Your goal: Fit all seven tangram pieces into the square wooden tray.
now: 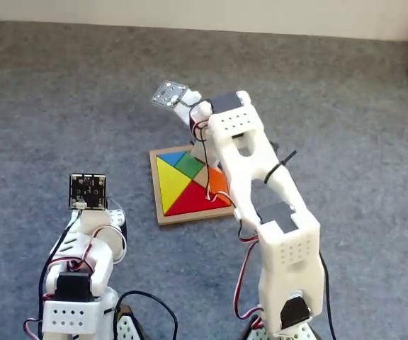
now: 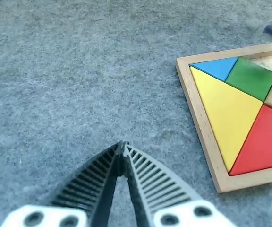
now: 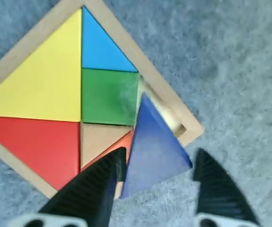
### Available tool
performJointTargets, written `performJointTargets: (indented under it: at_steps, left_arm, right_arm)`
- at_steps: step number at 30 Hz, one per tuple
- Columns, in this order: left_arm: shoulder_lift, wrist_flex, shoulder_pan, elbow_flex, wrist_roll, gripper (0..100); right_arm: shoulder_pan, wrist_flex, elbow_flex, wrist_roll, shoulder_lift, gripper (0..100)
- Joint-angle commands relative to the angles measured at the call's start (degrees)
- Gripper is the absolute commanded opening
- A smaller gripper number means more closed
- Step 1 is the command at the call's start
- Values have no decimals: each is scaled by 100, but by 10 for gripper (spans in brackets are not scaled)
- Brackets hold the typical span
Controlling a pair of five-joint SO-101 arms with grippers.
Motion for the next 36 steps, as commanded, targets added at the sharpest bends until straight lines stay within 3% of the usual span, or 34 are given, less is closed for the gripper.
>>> performJointTargets:
  at_steps: [1,9,17,21,29,36]
  left_arm:
    - [-163,35,48,127,-62,9]
    - [-163,35,48,127,-62,9]
    - [-171,35,48,127,-62,9]
    - [-171,35,48,127,-62,9]
    - [-180,35,48,127,-62,9]
    - [-180,35,48,127,-62,9]
  right_arm:
    - [-48,-119,-347,88,-92,286]
    - [-57,224,-409,88,-119,265]
    - [-48,734,-787,-53,-101,2]
    - [-48,1112,-945,-554,-180,5]
    - [-57,2053,-1103,-615,-1033,5]
    - [-48,2281,-127,-1134,-1798,5]
